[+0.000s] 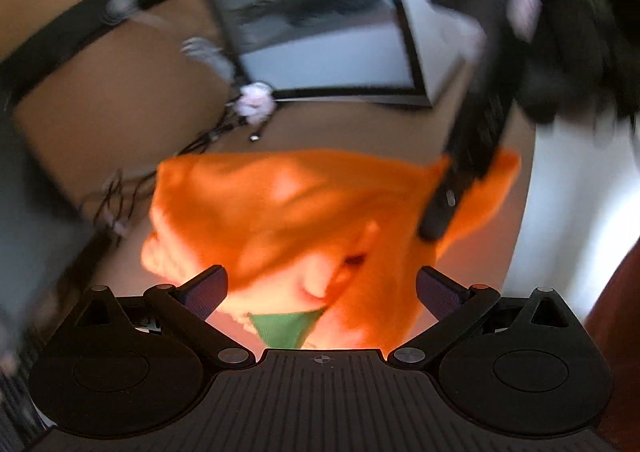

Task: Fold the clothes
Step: 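Fold the orange garment over with the left gripper toward the right gripper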

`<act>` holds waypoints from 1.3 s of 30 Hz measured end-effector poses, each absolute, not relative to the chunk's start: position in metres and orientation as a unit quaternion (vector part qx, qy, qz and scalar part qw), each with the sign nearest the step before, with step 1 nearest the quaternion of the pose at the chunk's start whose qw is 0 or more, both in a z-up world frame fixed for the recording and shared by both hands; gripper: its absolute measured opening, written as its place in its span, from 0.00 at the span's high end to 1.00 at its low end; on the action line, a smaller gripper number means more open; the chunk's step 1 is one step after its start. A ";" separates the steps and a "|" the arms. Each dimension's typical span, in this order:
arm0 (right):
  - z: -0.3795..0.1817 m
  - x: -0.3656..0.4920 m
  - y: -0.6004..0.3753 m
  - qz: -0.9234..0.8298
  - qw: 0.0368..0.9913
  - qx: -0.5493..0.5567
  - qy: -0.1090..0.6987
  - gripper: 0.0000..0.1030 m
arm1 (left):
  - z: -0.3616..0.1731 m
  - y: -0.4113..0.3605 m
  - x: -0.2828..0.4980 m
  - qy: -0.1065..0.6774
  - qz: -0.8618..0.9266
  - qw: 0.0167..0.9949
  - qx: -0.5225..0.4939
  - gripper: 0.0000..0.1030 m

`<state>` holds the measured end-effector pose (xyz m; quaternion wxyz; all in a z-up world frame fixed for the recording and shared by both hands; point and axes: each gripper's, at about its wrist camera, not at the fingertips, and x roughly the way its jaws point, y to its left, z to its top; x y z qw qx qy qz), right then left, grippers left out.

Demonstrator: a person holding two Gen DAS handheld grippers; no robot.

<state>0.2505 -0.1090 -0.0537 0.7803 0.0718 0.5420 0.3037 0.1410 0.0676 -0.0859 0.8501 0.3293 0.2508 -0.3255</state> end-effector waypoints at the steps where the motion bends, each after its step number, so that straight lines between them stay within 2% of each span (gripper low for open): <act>1: -0.054 0.251 -0.110 0.302 0.779 0.078 0.544 0.49 | -0.093 0.061 0.140 0.239 -0.326 0.842 0.358 0.00; 5: -0.052 0.238 -0.104 0.298 0.792 0.044 0.531 0.48 | -0.119 0.035 0.137 0.198 -0.333 0.810 0.440 0.00; 7: -0.049 0.233 -0.099 0.300 0.800 0.018 0.520 0.48 | -0.122 0.031 0.142 0.222 -0.351 0.805 0.423 0.02; 9: -0.040 0.222 -0.097 0.305 0.812 -0.019 0.497 0.48 | -0.120 0.034 0.156 0.270 -0.358 0.813 0.371 0.12; 10: -0.034 0.214 -0.097 0.309 0.820 -0.045 0.479 0.41 | -0.117 0.038 0.166 0.295 -0.356 0.821 0.335 0.13; 11: -0.028 0.205 -0.100 0.308 0.831 -0.074 0.457 0.25 | -0.113 0.046 0.177 0.321 -0.354 0.831 0.284 0.13; 13: -0.017 0.186 -0.106 0.304 0.850 -0.134 0.410 0.17 | -0.104 0.065 0.200 0.369 -0.346 0.843 0.181 0.13; 17: -0.012 0.171 -0.140 0.270 0.871 -0.135 0.389 0.17 | -0.102 0.101 0.233 0.429 -0.330 0.841 0.013 0.14; 21: -0.030 0.164 -0.138 0.220 0.890 -0.201 0.344 0.17 | -0.106 0.125 0.253 0.464 -0.322 0.818 -0.111 0.13; 28: -0.041 0.188 -0.086 0.257 0.903 -0.250 0.237 0.17 | -0.112 0.136 0.252 0.480 -0.334 0.797 -0.150 0.13; 30: -0.037 0.194 -0.073 0.272 0.902 -0.265 0.205 0.24 | -0.112 0.137 0.247 0.485 -0.343 0.789 -0.156 0.13; 31: -0.030 0.194 -0.069 0.290 0.897 -0.263 0.203 0.44 | -0.111 0.137 0.243 0.488 -0.350 0.783 -0.159 0.13; 32: -0.020 0.193 -0.069 0.310 0.891 -0.254 0.212 0.58 | -0.110 0.138 0.239 0.492 -0.357 0.777 -0.163 0.12; 37: 0.035 0.187 -0.076 0.383 0.868 -0.179 0.259 0.64 | -0.104 0.132 0.214 0.502 -0.408 0.743 -0.171 0.09; 39: 0.033 0.209 -0.074 0.377 0.866 -0.144 0.295 0.65 | -0.102 0.124 0.201 0.501 -0.434 0.730 -0.164 0.08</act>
